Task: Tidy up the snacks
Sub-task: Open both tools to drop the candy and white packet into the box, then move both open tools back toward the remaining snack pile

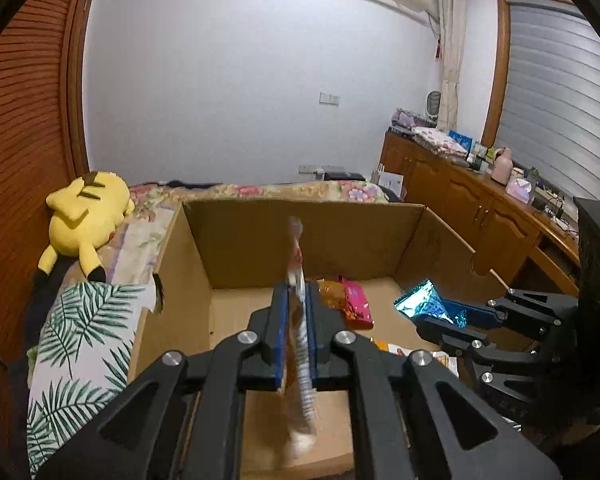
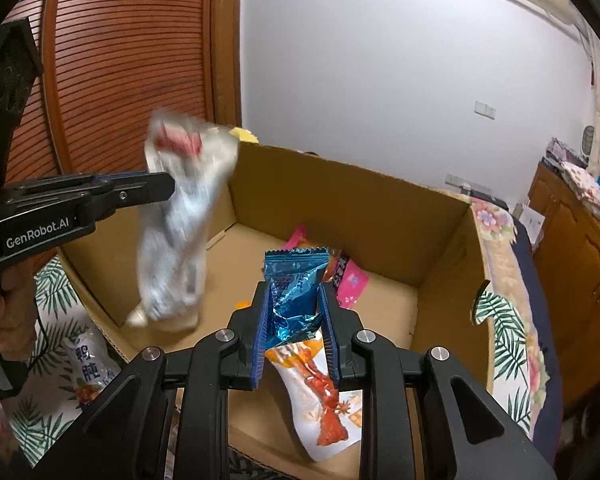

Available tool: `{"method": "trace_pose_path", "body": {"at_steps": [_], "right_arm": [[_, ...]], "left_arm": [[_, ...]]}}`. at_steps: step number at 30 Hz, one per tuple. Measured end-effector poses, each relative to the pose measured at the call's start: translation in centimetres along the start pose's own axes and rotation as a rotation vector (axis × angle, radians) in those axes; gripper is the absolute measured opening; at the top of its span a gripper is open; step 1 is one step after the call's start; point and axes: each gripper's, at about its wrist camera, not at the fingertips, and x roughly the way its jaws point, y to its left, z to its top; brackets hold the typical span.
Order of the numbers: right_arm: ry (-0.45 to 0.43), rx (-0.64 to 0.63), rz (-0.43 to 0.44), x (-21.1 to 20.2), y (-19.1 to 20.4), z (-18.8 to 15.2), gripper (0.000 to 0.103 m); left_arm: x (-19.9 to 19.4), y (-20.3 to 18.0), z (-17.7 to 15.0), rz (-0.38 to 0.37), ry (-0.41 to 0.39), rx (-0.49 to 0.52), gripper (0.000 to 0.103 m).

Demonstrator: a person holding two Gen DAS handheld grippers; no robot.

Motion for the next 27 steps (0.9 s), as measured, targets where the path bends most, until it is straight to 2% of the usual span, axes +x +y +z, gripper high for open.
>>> {"method": "trace_pose_path", "body": {"at_steps": [5, 7, 14, 21, 27], "right_arm": [[0.007, 0.024, 0.011, 0.0, -0.5, 0.1, 0.027], [0.009, 0.029, 0.011, 0.0, -0.6, 0.1, 0.034], [-0.003, 0.037, 0.018, -1.1, 0.3, -0.3, 0.038], [-0.052, 0.038, 0.016, -4.8, 1.4, -0.7, 0.039], [-0.056, 0.062, 0.015, -8.0, 2.6, -3.2, 0.041]], "left_arm": [[-0.5, 0.2, -0.1, -0.006, -0.002, -0.021, 0.010], [-0.8, 0.2, -0.1, -0.001, -0.003, -0.015, 0.012], [-3.2, 0.4, -0.2, -0.012, -0.019, -0.012, 0.016], [-7.4, 0.3, -0.7, -0.004, -0.053, 0.020, 0.022], [-10.7, 0.1, -2.3, 0.002, -0.054, 0.062, 0.026]]}}
